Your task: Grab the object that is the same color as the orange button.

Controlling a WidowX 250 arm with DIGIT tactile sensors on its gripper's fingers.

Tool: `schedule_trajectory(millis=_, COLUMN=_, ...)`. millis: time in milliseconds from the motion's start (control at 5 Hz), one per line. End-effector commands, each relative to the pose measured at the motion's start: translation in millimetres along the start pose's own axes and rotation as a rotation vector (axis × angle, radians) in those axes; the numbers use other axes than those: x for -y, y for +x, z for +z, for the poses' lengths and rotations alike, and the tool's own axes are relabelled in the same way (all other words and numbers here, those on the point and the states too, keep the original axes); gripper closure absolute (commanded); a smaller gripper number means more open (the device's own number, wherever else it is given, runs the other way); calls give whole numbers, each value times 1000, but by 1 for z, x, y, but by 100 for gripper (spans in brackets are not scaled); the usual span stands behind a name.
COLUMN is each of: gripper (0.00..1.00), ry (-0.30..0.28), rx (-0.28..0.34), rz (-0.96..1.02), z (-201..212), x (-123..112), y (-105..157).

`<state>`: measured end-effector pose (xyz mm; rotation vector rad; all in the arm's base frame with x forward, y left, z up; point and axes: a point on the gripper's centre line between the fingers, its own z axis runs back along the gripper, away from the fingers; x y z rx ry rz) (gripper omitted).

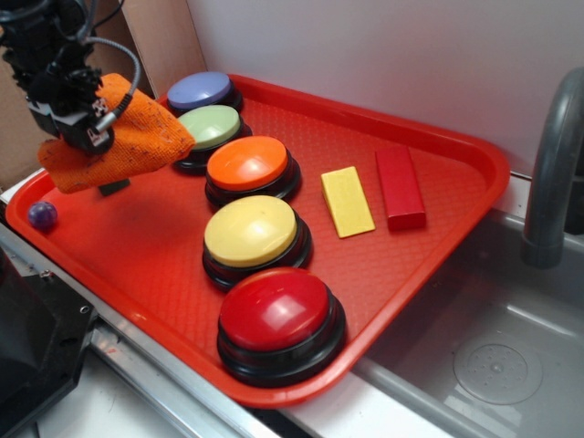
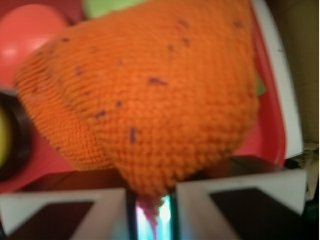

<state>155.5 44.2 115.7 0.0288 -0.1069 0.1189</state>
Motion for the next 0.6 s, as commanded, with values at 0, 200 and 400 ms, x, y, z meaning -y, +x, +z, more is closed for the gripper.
schedule_trajectory(millis=0, gripper=100, ry=-200, rx=-22, rz=-182, z=40, x=61, y=0)
schedule_trajectory(millis=200, gripper=100, ry=-216, rx=-50, rz=-140, z=37, x=63, y=-9)
schedule_trajectory(millis=400, gripper=100, ry=-200, rx=-64, rz=-93, z=34, x=53, y=-9)
